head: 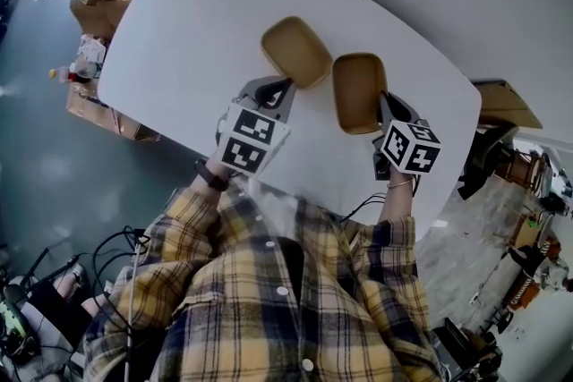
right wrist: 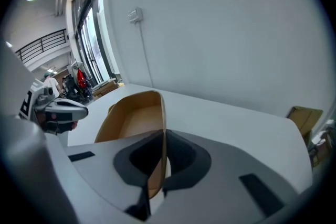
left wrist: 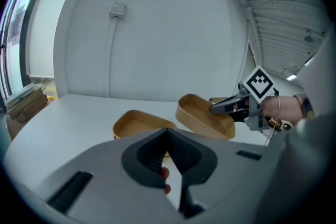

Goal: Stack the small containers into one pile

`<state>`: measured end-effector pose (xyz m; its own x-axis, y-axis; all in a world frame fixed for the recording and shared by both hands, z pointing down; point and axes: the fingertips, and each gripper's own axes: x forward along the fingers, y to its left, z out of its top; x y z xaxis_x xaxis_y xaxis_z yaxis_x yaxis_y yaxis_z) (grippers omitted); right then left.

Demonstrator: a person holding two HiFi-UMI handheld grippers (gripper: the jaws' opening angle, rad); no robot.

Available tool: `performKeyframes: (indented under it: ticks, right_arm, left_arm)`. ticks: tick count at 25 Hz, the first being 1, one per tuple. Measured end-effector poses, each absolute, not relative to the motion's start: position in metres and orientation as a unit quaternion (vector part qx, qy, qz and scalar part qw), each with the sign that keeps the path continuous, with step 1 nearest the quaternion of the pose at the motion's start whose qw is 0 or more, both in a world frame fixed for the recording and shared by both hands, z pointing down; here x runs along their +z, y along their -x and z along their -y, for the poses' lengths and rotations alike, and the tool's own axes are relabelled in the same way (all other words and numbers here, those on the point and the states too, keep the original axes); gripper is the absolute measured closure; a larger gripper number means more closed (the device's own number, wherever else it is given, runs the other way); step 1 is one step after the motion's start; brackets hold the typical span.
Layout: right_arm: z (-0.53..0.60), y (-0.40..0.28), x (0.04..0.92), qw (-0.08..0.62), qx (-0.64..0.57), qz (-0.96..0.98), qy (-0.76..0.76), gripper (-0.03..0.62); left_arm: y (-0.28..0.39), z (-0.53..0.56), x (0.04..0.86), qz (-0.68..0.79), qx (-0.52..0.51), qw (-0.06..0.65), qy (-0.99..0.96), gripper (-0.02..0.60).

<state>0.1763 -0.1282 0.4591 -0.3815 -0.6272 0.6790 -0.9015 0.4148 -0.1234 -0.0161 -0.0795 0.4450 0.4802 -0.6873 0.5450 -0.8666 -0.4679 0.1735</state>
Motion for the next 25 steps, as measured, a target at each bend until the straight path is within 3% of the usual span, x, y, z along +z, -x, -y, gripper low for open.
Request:
performKeyframes:
  ticks: [5,14,25]
  right_arm:
    - [0.158,-0.121,0.446,0.265,0.234,0.834,-0.424,0.574]
    - [0.192,-0.031,0.471,0.319,0.196,0.877,-0.301,0.574]
    - [0.201,-0.013,0.503,0.356,0.179,0.879,-0.262,0.574]
  left_arm:
    - [0.031,0.083,0.45,0.484,0.203,0.229,-0.82,0.565]
    - [0.06,0.091,0.468,0.509,0.215,0.247,-0.796,0.565]
    - [0.072,0.101,0.477,0.508,0.228,0.257,-0.79,0.565]
